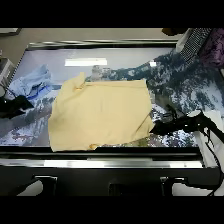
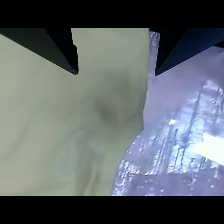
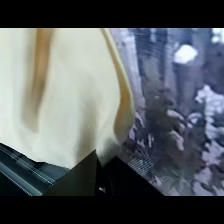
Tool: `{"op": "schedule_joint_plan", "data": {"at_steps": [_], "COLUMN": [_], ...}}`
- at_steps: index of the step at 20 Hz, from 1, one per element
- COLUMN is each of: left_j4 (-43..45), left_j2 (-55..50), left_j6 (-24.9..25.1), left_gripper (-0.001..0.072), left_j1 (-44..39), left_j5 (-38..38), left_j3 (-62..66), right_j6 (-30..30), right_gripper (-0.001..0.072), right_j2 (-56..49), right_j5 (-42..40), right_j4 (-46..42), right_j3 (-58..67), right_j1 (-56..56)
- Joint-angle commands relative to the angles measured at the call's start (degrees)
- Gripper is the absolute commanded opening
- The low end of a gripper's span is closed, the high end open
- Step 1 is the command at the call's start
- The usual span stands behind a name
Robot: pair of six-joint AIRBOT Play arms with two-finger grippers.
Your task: Fold the clothes and pants, and hang the long-sleeved shirts on hangers.
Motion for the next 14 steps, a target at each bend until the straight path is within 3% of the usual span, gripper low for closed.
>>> {"op": "schedule_joint_plan", "data": {"at_steps": [1,4,6,10,14], "left_j4": [-7.08,-19.93,-21.64,-20.22,-17.00], "left_j2": [6.21,8.83,8.59,8.59,8.57], "left_j6": [10.69,19.45,23.06,23.41,22.27], "left_gripper": [0.0539,0.0539,0.0540,0.0536,0.0527], "left_j1": [7.96,13.66,14.43,14.43,14.38], "left_j5": [2.64,4.33,5.22,9.31,7.93], "left_j3": [-14.12,-28.57,-34.82,-40.00,-40.28], "right_j6": [0.07,1.18,1.95,2.49,2.47], "right_gripper": [0.0029,0.0029,0.0029,0.0029,0.0029], "right_j2": [1.07,3.45,4.85,5.79,5.79], "right_j5": [-0.09,-0.15,-0.20,-0.17,-0.20], "right_j4": [-0.11,-0.04,-0.07,1.60,1.64], "right_j3": [-0.15,-0.15,-0.15,-0.15,-0.15], "right_j1": [0.59,0.59,0.59,0.76,0.76]}}
